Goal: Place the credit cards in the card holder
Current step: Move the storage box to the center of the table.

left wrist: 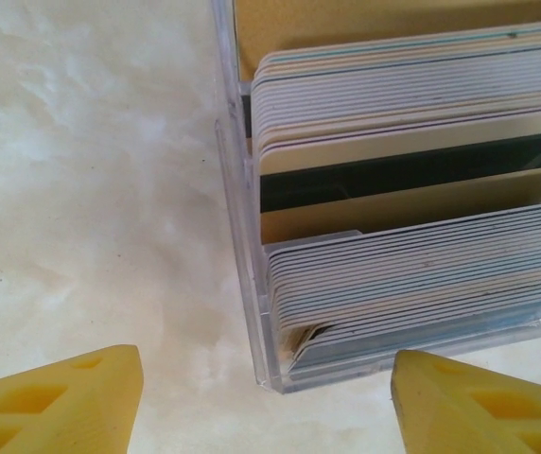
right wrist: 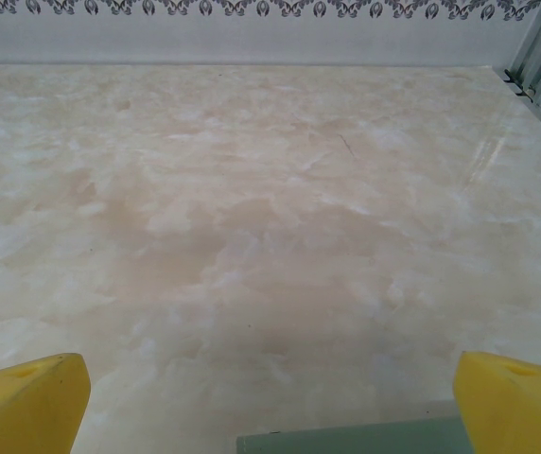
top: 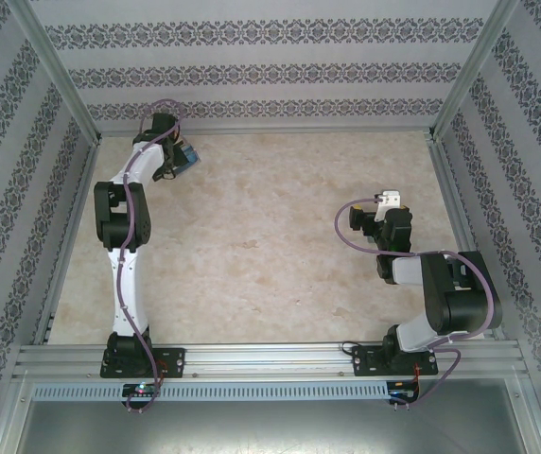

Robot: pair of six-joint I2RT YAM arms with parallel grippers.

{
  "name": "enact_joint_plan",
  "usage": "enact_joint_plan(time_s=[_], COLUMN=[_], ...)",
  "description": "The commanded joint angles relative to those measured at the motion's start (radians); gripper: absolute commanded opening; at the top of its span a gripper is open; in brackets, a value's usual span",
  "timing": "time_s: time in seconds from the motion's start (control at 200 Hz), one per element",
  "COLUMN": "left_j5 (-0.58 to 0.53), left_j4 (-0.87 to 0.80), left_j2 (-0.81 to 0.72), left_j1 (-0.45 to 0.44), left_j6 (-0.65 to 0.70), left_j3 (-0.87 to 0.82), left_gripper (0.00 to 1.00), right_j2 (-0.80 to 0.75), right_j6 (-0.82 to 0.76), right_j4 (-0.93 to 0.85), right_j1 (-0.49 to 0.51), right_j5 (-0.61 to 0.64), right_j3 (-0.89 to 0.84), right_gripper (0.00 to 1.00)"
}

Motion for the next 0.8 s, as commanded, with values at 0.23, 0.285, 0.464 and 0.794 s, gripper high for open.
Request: enact_joint_plan(time_s=[0.23, 0.285, 0.464, 0.794], left_j5=[0.304, 0.353, 0.542, 0.513], left_j4=[0.078, 0.098, 0.078, 0.019], left_j2=[-0.060, -0.050, 0.046, 0.178], left_j1=[0.055, 0.055, 0.054, 0.054], left_j6=[0.124, 0.155, 0.281, 0.356], left_j3=[0.028, 0.037, 0.155, 0.292], left_gripper=[0.80, 0.80, 0.83, 0.86], right_j2=[-0.013, -0.013, -0.014, -0.014], right_j6=[-0.007, -0.007, -0.009, -0.009], right_j4=[0.019, 0.018, 0.018, 0.020], right_j1=[0.004, 0.003, 0.004, 0.004], right_j5=[-0.009, -0.009, -0.008, -0.008], right_j3=[0.012, 0.011, 0.010, 0.010], right_gripper=[0.98, 0.98, 0.98, 0.98])
